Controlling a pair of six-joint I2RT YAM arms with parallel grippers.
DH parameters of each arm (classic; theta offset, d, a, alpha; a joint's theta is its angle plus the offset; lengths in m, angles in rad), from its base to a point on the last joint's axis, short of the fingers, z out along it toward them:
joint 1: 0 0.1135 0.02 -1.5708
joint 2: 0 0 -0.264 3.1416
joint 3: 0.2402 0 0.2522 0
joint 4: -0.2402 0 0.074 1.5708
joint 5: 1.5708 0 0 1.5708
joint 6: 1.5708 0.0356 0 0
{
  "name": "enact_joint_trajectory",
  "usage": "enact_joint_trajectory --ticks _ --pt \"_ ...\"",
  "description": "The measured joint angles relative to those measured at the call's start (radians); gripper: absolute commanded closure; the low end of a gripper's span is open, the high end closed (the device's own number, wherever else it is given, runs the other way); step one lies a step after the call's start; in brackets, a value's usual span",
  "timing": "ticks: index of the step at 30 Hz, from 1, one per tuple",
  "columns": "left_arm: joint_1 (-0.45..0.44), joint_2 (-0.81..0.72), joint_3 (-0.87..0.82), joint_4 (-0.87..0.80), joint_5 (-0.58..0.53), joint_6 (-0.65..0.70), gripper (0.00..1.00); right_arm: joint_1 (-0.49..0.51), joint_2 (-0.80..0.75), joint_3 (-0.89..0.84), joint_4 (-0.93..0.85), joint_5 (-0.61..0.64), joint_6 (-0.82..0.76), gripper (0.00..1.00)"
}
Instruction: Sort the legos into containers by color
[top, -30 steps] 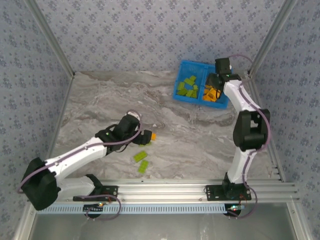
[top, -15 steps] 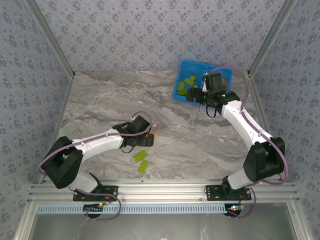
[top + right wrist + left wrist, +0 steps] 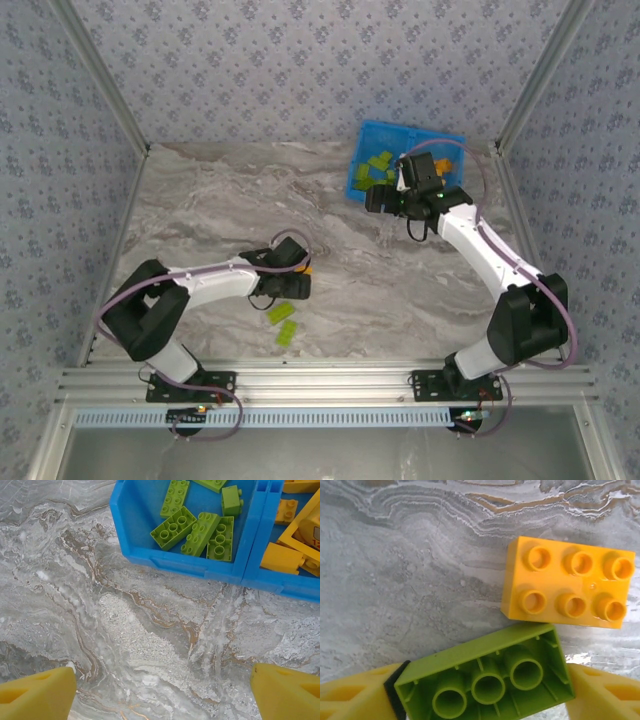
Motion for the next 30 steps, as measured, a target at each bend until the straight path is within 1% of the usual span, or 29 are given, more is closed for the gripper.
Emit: enact_joint_trajectory --ticks 5,7,11,15,17,20,22,26,30 --pt "0.000 0.000 0.000 0.025 -0.001 -0.006 0.45 0.009 -0.001 -0.008 -0.005 0.005 0.000 0.08" --pt "0.000 -0.004 0.000 0.032 -0.003 -0.005 0.48 0.014 -0.009 -0.014 -0.009 0.006 0.000 0.08" --pt "0.000 -0.050 -0.005 0.021 -0.008 -0.006 0.49 0.024 -0.044 -0.025 -0.023 0.009 0.000 0.08" --pt "-0.006 -0.189 0.001 0.009 -0.030 0.025 0.49 0.027 -0.101 -0.042 -0.030 0.010 0.001 0.07" --pt "-0.008 -0.225 0.040 0.010 -0.031 0.061 0.49 0.028 -0.137 -0.055 -0.031 0.010 0.008 0.07" --pt "-0.008 -0.222 0.122 0.039 -0.037 0.114 0.48 0.029 -0.176 -0.062 -0.029 0.019 0.016 0.07" --pt "-0.008 -0.155 0.232 0.037 -0.045 0.182 0.49 0.031 -0.234 -0.114 -0.018 0.050 0.040 0.07" --pt "0.000 0.071 0.492 0.165 -0.030 0.317 0.49 0.031 -0.392 -0.195 -0.039 0.116 0.082 0.04" --pt "0.012 0.327 0.776 0.230 -0.006 0.425 0.48 0.031 -0.513 -0.224 -0.051 0.160 0.106 0.04"
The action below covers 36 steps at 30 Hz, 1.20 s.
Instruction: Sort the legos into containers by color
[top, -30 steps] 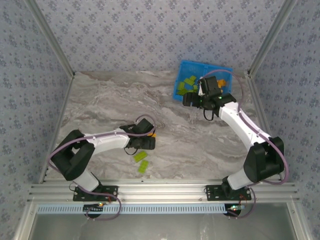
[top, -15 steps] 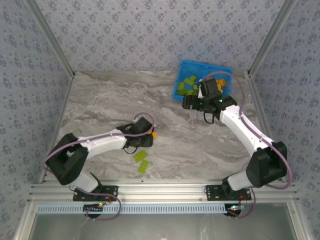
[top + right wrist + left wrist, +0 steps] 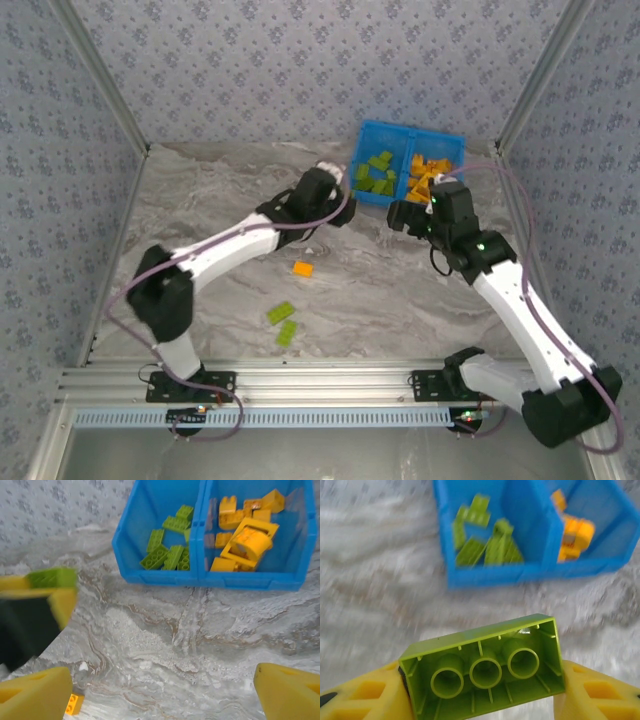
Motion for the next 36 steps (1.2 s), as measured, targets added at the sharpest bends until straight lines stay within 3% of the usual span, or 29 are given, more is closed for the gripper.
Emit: enact_joint_trajectory --ticks 12,16,20,26,31,36 --pt "0.019 0.628 0.816 -0.100 0.002 0.150 0.37 0.000 -0.135 -0.041 -0.120 0.040 0.026 0.03" --pt "0.022 0.697 0.884 -0.165 -0.001 0.161 0.20 0.000 -0.142 -0.041 -0.139 0.040 0.027 0.02" --pt "0.020 0.696 0.883 -0.204 -0.004 0.158 0.12 0.000 -0.142 -0.041 -0.144 0.040 0.027 0.02" --pt "0.012 0.550 0.756 -0.202 -0.001 0.147 0.08 0.001 -0.133 -0.043 -0.142 0.028 0.031 0.02" --pt "0.013 0.208 0.401 -0.092 0.008 0.119 0.07 0.057 -0.102 -0.068 -0.107 -0.037 -0.007 0.01" --pt "0.032 -0.184 0.019 0.022 0.016 0.094 0.05 0.237 0.024 -0.068 -0.058 -0.101 -0.122 0.01"
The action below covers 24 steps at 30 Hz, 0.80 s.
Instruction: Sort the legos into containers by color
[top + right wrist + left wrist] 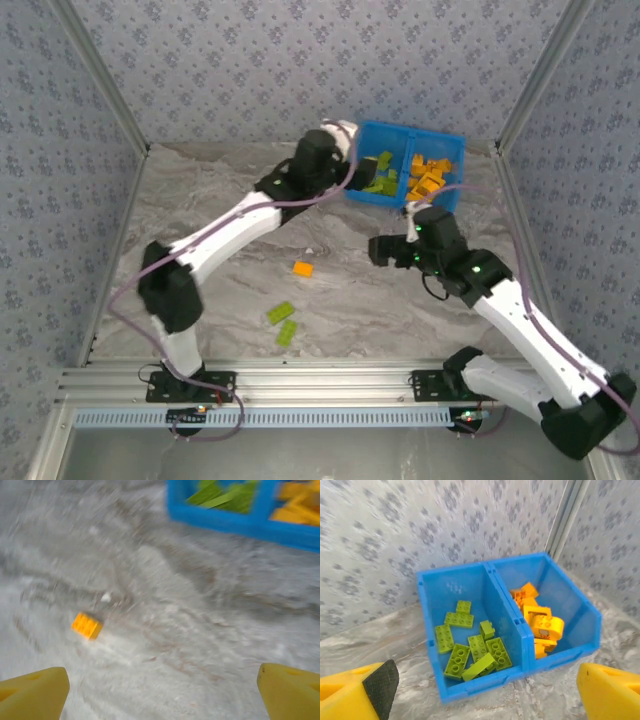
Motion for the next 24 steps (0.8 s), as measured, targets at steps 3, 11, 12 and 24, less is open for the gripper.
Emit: enact_joint_trajectory --ticks 3,11,12,24 --pt "0.037 -0.204 -0.217 0.040 0.007 -0.025 0.04 0.130 0.164 0.033 0.013 -0.005 -0.092 0.01" --pt "0.143 -0.592 -0.708 -0.051 -0.031 -0.151 0.03 0.256 0.646 0.237 0.049 -0.005 -0.274 0.04" --pt "0.151 -0.641 -0.756 -0.079 -0.038 -0.168 0.03 0.256 0.694 0.266 0.056 -0.004 -0.291 0.06" --pt "0.167 -1.019 -1.024 -0.291 -0.112 -0.367 0.01 0.244 1.051 0.464 0.096 -0.014 -0.363 0.46"
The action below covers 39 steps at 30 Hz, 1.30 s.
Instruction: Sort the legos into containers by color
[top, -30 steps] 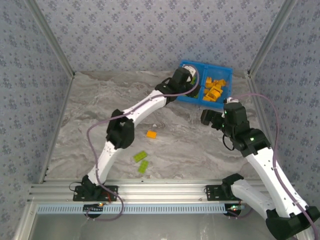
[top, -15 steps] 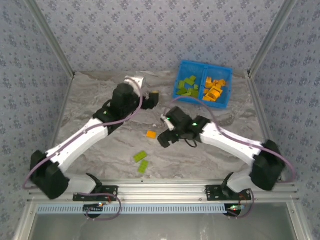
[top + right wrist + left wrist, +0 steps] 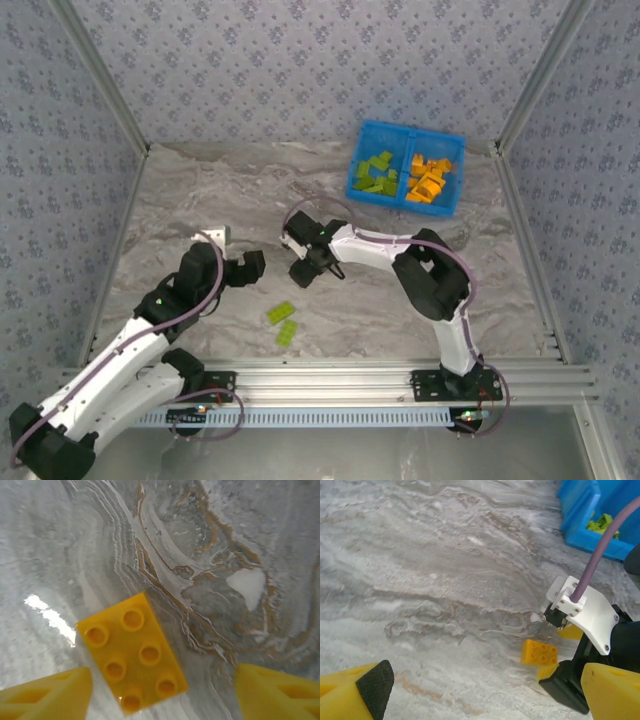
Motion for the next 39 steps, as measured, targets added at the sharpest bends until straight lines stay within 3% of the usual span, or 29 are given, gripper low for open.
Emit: enact_joint_trajectory --ticks 3,5,13,18,21,24,28,31,39 --pt "0.003 0.009 -0.002 -0.014 -0.006 -0.013 0.01 0.000 0.000 0.001 0.016 -0.006 0.004 0.66" --pt "0.004 0.026 -0.002 -0.016 -0.005 -0.022 0.01 -0.003 -0.001 -0.002 0.023 -0.007 0.011 0.72" --pt "0.004 0.113 -0.002 0.065 0.064 -0.072 0.01 -0.039 -0.178 -0.188 0.082 -0.002 0.077 0.75" --pt "0.002 0.183 0.008 0.173 0.272 -0.023 0.01 -0.093 -0.481 -0.324 0.130 0.041 0.164 0.74" --pt "-0.045 0.251 0.055 0.214 0.386 0.037 0.01 -0.206 -0.650 -0.377 0.179 0.056 0.249 0.72" --pt "-0.142 0.310 0.128 0.237 0.446 0.113 0.01 -0.401 -0.724 -0.394 0.209 0.076 0.335 0.71" --pt "-0.240 0.360 0.196 0.267 0.478 0.189 0.01 -0.644 -0.660 -0.358 0.214 0.083 0.406 0.72" --pt "-0.273 0.373 0.207 0.273 0.469 0.217 0.01 -0.750 -0.518 -0.243 0.190 0.075 0.430 0.72" --pt "-0.293 0.375 0.207 0.255 0.410 0.225 0.01 -0.833 -0.053 0.239 0.108 0.077 0.445 0.70"
